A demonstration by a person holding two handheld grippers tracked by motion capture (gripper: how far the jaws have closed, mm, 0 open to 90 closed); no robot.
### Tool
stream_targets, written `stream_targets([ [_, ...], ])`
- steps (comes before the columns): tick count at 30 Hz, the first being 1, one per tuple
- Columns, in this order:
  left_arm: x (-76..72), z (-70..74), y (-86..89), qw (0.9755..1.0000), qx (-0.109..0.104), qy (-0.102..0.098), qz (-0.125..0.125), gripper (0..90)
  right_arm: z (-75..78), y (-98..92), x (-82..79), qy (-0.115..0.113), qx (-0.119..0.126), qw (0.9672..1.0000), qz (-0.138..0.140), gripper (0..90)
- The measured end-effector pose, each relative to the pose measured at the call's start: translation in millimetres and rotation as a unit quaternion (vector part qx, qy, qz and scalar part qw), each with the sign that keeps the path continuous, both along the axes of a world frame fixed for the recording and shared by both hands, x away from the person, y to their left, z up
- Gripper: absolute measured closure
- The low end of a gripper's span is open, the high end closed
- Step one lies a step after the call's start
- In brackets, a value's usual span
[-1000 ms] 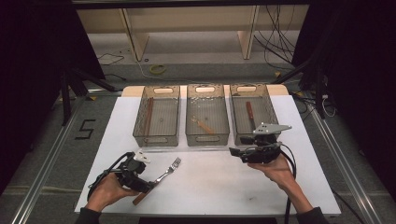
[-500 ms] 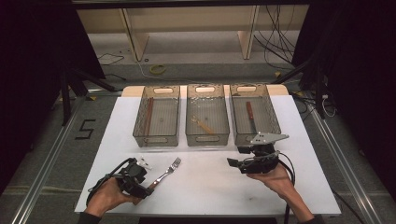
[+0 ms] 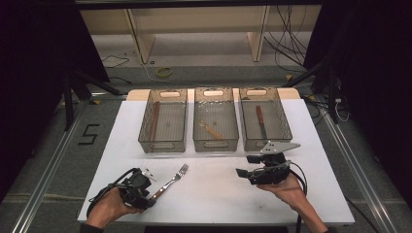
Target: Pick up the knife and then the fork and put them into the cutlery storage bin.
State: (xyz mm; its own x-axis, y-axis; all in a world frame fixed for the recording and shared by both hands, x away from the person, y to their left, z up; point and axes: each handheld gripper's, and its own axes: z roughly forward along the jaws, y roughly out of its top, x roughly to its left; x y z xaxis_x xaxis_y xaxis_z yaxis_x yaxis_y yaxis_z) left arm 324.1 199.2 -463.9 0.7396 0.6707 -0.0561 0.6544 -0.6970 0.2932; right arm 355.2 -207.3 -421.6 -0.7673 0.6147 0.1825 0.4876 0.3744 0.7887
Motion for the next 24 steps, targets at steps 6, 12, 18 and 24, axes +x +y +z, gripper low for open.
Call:
stream_targets([
  [6,-1.6,-2.8,-1.8,0.9999,0.008,0.004,-0.010,60.8,-0.7,0.1,-0.3,0.001,-0.002,1.0000,0.004,33.7],
  [12,-3.4,-3.5,-3.3,0.9997,0.011,-0.006,-0.019,67.1,-0.9,0.3,-0.6,0.005,-0.002,1.0000,0.006,33.7],
  [18,-3.9,-3.6,-4.7,0.9994,0.014,-0.016,-0.029,71.8,-0.5,-0.1,-1.0,-0.004,-0.007,1.0000,-0.001,34.3],
  [24,-3.8,-3.6,-3.7,0.9989,0.010,-0.026,-0.039,75.0,0.1,-0.7,-1.0,-0.005,-0.001,1.0000,0.000,34.3],
])
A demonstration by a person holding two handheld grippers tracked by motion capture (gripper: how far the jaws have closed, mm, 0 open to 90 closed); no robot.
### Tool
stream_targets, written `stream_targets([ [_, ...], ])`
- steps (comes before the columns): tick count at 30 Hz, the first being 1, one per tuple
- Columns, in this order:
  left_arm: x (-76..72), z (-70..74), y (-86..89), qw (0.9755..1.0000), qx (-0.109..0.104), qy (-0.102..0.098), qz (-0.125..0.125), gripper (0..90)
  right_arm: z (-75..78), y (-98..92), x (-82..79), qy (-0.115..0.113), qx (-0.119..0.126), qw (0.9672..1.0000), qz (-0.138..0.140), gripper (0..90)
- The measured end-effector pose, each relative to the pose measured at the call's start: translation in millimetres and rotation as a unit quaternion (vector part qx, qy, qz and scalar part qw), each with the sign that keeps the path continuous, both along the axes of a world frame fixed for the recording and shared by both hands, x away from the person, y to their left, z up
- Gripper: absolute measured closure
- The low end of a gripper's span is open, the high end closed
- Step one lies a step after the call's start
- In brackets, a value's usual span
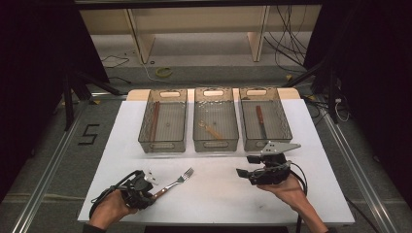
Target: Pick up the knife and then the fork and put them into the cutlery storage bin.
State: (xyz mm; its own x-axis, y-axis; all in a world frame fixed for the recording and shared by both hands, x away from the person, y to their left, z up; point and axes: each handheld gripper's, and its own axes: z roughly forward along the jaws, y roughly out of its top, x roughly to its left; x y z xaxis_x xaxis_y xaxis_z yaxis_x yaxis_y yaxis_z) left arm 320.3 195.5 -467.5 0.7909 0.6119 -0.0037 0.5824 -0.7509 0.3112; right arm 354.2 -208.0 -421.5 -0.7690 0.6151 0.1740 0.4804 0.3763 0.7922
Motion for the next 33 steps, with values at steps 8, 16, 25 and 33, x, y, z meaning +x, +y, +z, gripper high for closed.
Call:
stream_targets([
  [8,0.0,2.8,-1.2,0.9997,-0.015,-0.020,-0.004,75.3,0.2,0.9,-0.1,0.001,0.001,1.0000,0.001,34.3],
  [16,1.2,13.0,-14.7,0.9981,-0.036,-0.037,-0.034,75.2,2.2,8.4,-2.1,-0.002,0.000,0.9999,0.016,34.3],
  [25,5.3,23.7,-47.8,0.9937,-0.056,-0.040,-0.088,75.2,9.7,30.8,-12.7,-0.025,-0.010,0.9974,0.066,34.4],
  [33,9.5,30.7,-79.6,0.9875,-0.056,-0.045,-0.140,75.2,11.0,55.8,-22.5,-0.042,-0.048,0.9917,0.112,34.5],
])
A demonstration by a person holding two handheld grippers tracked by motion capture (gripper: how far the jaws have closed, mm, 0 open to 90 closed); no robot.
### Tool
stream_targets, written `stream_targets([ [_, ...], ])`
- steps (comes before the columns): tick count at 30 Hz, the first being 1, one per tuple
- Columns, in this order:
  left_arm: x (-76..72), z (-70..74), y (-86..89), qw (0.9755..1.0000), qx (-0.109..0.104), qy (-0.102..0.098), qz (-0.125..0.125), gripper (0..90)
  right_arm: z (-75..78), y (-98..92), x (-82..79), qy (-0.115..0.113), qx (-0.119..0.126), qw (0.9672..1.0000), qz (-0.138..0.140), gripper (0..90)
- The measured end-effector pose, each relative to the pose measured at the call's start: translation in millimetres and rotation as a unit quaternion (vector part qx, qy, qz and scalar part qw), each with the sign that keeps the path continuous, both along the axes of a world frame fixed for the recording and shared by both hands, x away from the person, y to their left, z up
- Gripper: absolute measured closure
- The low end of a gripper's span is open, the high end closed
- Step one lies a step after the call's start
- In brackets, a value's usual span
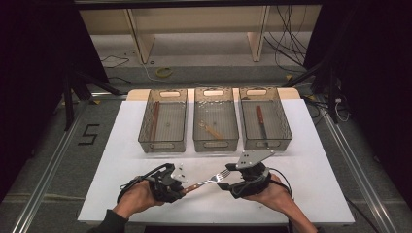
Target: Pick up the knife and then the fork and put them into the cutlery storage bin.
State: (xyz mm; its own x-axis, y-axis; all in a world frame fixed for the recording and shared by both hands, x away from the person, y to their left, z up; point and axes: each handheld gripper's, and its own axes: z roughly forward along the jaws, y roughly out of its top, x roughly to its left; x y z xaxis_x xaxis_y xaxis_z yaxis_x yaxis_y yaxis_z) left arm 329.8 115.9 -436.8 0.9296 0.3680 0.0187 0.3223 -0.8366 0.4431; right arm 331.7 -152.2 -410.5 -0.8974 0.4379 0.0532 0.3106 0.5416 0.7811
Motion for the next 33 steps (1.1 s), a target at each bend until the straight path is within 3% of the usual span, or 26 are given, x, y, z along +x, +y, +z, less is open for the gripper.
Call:
stream_targets([
  [9,1.7,9.5,-28.7,0.9985,0.000,-0.017,-0.051,75.2,-6.3,13.3,-4.3,-0.002,-0.036,0.9988,0.032,35.3],
  [21,-4.3,7.5,-36.5,0.9972,0.004,-0.018,-0.073,75.2,-13.5,20.7,-6.5,0.004,-0.057,0.9968,0.056,38.9],
  [33,-14.0,9.5,-46.8,0.9941,0.012,-0.021,-0.106,75.2,-29.6,34.3,-9.3,0.018,-0.105,0.9889,0.103,46.1],
])
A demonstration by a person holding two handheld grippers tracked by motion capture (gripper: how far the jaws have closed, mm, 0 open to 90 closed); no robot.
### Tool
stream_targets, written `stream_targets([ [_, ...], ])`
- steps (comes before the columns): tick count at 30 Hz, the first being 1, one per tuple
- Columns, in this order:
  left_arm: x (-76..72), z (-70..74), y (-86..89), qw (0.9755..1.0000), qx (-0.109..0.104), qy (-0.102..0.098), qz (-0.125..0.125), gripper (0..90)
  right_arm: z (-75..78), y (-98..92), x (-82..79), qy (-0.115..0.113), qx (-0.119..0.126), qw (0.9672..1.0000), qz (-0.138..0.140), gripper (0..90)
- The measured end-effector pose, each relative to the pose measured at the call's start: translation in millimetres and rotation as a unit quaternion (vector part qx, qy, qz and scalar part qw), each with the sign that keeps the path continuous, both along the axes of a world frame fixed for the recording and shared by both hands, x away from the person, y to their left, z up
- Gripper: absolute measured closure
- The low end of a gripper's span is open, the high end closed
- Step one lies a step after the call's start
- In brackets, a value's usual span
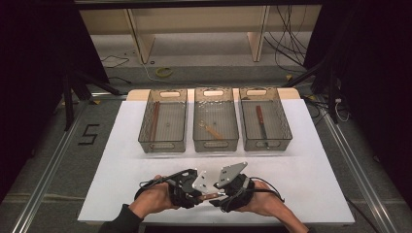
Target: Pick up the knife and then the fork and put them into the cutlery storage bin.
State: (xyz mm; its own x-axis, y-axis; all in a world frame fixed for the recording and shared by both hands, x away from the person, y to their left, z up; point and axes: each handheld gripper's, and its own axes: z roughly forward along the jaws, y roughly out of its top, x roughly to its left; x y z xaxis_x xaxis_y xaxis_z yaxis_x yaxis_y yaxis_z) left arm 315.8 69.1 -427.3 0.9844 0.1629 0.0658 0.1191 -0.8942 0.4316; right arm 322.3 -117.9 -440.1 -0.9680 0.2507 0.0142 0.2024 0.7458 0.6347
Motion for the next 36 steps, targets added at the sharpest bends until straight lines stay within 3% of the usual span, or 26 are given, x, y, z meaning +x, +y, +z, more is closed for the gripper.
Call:
stream_targets([
  [12,-4.8,5.2,-2.0,0.9997,0.006,-0.005,-0.024,75.1,-5.7,4.9,-6.4,0.016,-0.019,0.9995,0.020,60.0],
  [16,-6.4,4.8,-2.7,0.9995,0.004,-0.001,-0.033,75.0,-7.2,5.3,-7.4,0.011,-0.025,0.9992,0.029,68.5],
  [24,-7.6,2.9,-3.2,0.9988,0.003,0.000,-0.049,74.5,-9.3,5.1,-10.0,0.001,-0.038,0.9973,0.063,74.7],
  [30,-5.5,3.2,-0.8,0.9990,-0.008,-0.001,-0.043,70.3,-8.8,5.4,-12.1,-0.001,-0.039,0.9964,0.075,77.9],
  [32,-4.6,4.1,0.4,0.9993,-0.010,0.000,-0.035,62.8,-8.0,4.4,-11.4,-0.006,-0.039,0.9965,0.074,78.0],
  [36,0.1,7.5,5.2,0.9993,-0.037,-0.004,-0.001,49.3,-5.7,-1.3,-6.5,-0.013,-0.040,0.9973,0.059,78.0],
])
